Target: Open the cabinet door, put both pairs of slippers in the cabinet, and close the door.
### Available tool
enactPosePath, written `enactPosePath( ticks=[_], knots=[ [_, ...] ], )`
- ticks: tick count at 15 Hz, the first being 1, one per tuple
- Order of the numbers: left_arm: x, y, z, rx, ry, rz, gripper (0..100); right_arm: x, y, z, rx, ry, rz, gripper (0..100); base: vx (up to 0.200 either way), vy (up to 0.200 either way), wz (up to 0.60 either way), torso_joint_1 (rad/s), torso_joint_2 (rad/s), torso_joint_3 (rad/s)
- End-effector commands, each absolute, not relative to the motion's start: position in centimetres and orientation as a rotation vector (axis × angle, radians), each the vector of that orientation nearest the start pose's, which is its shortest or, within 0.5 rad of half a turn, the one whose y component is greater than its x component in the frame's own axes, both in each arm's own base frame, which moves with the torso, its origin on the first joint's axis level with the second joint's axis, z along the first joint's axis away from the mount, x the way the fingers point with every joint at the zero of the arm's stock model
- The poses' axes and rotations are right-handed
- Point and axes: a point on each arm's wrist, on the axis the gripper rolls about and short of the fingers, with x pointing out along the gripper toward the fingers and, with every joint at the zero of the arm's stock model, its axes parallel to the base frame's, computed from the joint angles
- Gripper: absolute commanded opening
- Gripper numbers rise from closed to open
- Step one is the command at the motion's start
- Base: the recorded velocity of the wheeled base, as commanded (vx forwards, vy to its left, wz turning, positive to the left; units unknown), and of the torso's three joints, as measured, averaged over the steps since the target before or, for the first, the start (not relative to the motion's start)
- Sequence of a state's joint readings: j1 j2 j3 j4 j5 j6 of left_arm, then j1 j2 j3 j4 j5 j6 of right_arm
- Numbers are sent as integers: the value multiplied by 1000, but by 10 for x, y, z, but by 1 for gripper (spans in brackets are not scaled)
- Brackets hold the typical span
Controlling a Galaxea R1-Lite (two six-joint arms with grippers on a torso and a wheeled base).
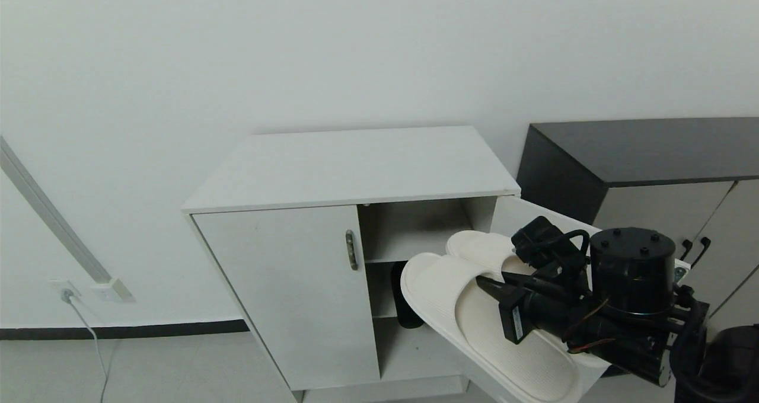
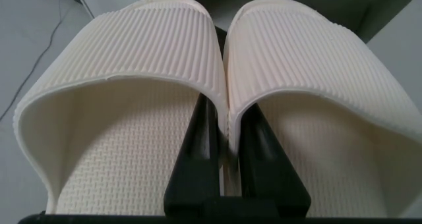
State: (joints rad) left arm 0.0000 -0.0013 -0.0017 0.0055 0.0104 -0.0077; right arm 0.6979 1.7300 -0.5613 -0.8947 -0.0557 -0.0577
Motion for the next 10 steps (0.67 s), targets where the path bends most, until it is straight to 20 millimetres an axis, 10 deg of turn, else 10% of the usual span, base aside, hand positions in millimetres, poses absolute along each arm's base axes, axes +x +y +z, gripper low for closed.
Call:
enactPosePath(
  ticks=[1, 10],
  knots=[
    [-23, 0, 75, -8, 3, 11, 0, 218, 181, 137, -158, 240, 645, 0, 0, 0, 0, -207, 540, 320],
    [-23, 0, 75, -8, 3, 11, 0, 218, 181, 135, -162, 250, 645, 0, 0, 0, 0, -182, 506, 320]
  ],
)
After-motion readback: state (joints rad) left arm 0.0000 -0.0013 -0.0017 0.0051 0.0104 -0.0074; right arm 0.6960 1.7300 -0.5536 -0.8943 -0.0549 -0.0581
